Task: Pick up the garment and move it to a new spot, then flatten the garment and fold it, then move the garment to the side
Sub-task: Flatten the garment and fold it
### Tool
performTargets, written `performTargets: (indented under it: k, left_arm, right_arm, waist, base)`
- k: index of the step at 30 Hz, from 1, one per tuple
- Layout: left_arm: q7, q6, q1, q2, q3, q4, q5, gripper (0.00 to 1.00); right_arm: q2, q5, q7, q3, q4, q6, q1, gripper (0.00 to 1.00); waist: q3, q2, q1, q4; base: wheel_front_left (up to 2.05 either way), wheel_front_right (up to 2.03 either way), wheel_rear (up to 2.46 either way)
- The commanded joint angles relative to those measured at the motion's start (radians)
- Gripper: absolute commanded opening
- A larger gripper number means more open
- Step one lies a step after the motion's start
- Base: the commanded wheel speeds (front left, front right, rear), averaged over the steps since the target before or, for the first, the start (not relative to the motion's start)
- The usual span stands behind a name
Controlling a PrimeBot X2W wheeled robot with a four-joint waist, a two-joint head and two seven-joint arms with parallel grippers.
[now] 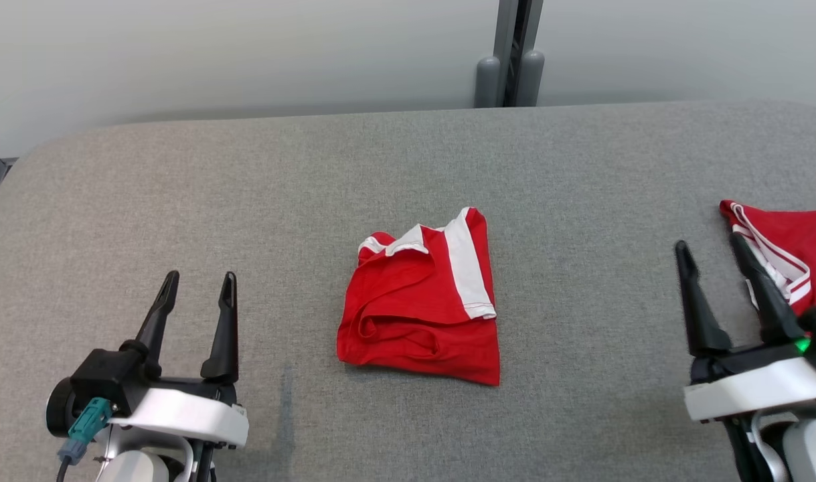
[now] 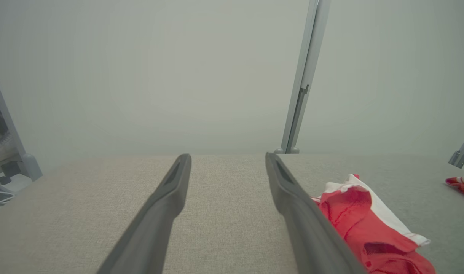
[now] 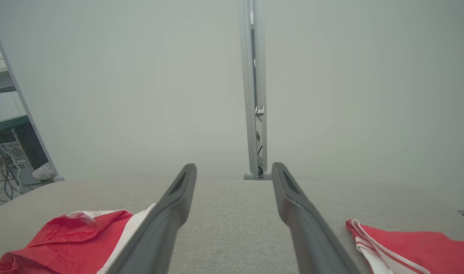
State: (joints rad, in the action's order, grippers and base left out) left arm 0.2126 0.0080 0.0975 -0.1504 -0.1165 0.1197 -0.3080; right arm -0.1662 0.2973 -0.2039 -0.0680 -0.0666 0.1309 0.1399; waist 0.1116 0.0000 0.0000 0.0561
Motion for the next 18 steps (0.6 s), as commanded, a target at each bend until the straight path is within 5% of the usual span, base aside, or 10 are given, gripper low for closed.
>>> performTargets:
  k: [1,18]
  left_arm:
    - [0.0,0.003,-0.01,-0.008,0.0,-0.004,0.007,1.0]
    - [-0.03,0.015,-0.032,-0.021,-0.013,-0.045,-0.007,1.0]
  right_arm:
    - [-0.006,-0.004,-0.003,0.005,0.0,0.0,-0.013,1.0]
    - [0.017,-0.028,0.027,0.097,0.03,0.0,-0.067,1.0]
  waist:
    - [-0.008,0.0,0.0,0.001]
    - [-0.017,0.0,0.0,0.008]
  base:
    - [0.0,0.0,0.0]
    - [0.0,0.0,0.0]
